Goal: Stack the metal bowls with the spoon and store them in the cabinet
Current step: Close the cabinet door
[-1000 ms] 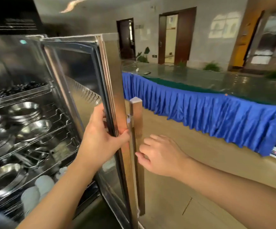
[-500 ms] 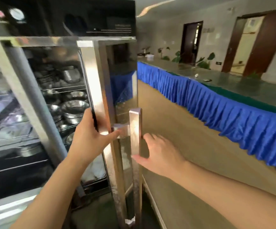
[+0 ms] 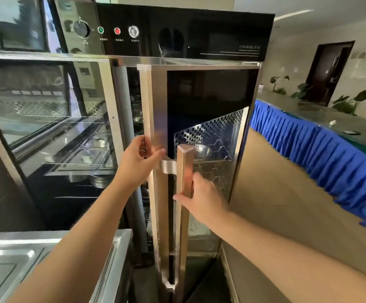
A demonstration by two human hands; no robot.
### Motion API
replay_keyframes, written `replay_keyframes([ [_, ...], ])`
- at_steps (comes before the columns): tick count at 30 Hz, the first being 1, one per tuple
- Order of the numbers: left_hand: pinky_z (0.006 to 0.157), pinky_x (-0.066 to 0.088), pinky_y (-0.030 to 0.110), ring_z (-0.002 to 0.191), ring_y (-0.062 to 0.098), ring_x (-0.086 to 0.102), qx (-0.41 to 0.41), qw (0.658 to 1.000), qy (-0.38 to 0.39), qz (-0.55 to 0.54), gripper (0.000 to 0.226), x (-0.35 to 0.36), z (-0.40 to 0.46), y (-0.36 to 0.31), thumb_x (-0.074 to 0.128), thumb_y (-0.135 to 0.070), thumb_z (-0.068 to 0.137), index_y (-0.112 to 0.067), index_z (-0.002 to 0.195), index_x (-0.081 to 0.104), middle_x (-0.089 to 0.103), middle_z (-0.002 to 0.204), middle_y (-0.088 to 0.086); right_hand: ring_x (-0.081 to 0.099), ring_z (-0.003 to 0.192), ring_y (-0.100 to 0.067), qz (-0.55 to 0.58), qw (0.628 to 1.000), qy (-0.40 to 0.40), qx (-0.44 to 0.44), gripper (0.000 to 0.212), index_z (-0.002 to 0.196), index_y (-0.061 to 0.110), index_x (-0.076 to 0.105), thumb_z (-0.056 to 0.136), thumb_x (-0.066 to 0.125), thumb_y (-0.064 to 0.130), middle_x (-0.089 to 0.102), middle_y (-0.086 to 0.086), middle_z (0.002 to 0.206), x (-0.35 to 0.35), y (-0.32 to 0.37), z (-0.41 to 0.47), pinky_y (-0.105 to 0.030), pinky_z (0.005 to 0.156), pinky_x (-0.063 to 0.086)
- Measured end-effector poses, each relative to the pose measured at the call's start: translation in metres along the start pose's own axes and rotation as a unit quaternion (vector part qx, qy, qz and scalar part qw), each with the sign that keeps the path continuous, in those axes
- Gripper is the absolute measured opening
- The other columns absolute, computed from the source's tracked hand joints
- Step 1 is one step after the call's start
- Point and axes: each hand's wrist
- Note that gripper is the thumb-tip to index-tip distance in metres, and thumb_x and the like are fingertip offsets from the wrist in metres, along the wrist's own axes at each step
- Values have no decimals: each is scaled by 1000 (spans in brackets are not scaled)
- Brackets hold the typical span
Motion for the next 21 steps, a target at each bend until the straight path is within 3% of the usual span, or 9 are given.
replay_keyframes([
  [4,63,44,4,78,5,61,-4,1000,-11,0,25,-13,30,29,67,-40,91,-19,100,57,67,88,1,66,80,-16,59,997,48,19,45,99,23,56,77,75,56,67,6,89,28,18,38,-39,72,59],
  [7,64,45,7,81,2,62,2,1000,-9,-7,19,-22,50,50,64,-42,92,-25,101,58,66,90,-7,65,78,-15,111,990,75,43,36,89,23,61,75,77,52,67,6,86,47,31,66,-39,71,58],
  [11,74,49,20,88,8,66,3,1000,6,-23,14,-33,84,78,62,-41,94,-31,103,59,70,95,-1,65,68,-12,214,964,129,92,20,80,23,65,76,78,37,67,9,74,78,45,103,-37,69,56],
  [14,70,48,11,90,6,66,12,999,11,-33,10,-38,112,101,60,-44,93,-42,103,59,70,97,-6,62,68,-18,286,938,164,110,18,82,13,70,75,74,29,63,0,71,105,56,137,-41,76,54],
  [16,71,49,10,91,7,67,18,999,3,-33,14,-41,131,120,59,-47,93,-42,106,60,70,97,-8,66,74,-23,322,922,180,121,13,72,21,71,71,74,34,64,-3,73,121,64,162,-40,82,53],
  [18,78,52,17,97,5,66,23,999,-13,-21,28,-45,148,142,56,-50,94,-36,118,60,70,102,-12,70,79,-24,344,911,189,122,17,59,29,68,70,75,40,66,2,69,136,69,185,-36,81,51],
  [21,97,51,36,116,7,58,37,995,-54,78,44,-57,173,190,47,-52,99,-28,136,52,63,124,-11,65,65,-13,360,911,160,118,28,54,25,62,75,77,37,64,2,62,164,75,221,-30,71,48],
])
Point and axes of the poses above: each hand's wrist, its own z-axis towards the middle knuckle, its own x-axis out of the palm, y = z × x
